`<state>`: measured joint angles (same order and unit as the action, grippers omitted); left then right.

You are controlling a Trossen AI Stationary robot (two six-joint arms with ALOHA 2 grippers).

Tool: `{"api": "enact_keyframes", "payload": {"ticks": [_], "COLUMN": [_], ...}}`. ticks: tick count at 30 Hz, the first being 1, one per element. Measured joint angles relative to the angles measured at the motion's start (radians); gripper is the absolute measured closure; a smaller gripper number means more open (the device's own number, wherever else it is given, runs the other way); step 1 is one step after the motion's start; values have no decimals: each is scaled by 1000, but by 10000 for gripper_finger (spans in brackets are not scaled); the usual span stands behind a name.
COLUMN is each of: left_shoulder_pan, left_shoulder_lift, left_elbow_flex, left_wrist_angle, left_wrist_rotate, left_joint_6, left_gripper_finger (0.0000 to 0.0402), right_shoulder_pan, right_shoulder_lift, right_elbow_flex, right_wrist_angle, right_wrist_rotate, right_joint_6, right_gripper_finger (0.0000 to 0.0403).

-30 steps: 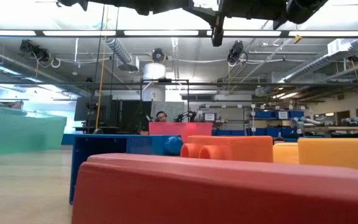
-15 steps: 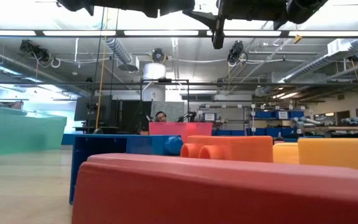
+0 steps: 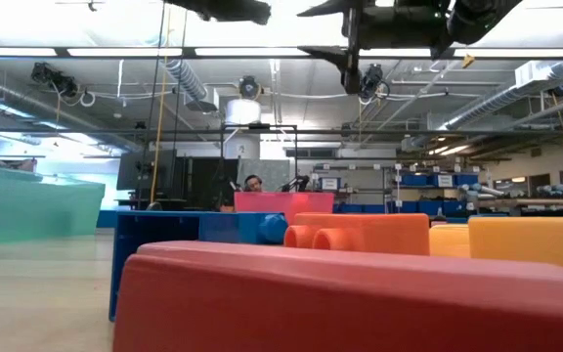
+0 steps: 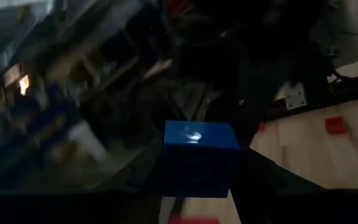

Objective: Sort blocks by size
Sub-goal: Put the blue 4 studded building block into the teal bin

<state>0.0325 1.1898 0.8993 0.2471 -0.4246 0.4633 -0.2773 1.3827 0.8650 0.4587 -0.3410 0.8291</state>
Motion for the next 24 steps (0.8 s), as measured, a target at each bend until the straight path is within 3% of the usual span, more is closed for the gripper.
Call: {"api": "enact_keyframes", "payload": {"ticks": [4, 8, 11, 13, 19, 24], "left_shoulder_pan": [0, 0, 0, 0, 0, 0], "left_shoulder_lift": [-153, -287, -331, -334, -270, -195], "left_elbow_flex": [0, 0, 0, 0, -41, -106], "left_wrist_angle": [-331, -730, -1026, -1184, -1339, -1394], "left_wrist_rotate": [-59, -88, -70, -2, 253, 316], "left_joint_6": [-290, -677, -964, -1112, -1300, -1447], "left_gripper_finger": [247, 246, 246, 246, 246, 245], "right_shoulder_pan": [4, 19, 25, 27, 27, 34], "right_shoulder_lift": [0, 0, 0, 0, 0, 0], "right_elbow_flex": [0, 0, 0, 0, 0, 0], "right_wrist_angle": [-78, -110, -111, -110, -109, -100], "right_wrist_rotate": [-1, 1, 5, 12, 36, 37], "right_joint_6": [5, 0, -10, -18, -20, -20], "right_gripper_finger": [183, 183, 183, 183, 183, 183]}}
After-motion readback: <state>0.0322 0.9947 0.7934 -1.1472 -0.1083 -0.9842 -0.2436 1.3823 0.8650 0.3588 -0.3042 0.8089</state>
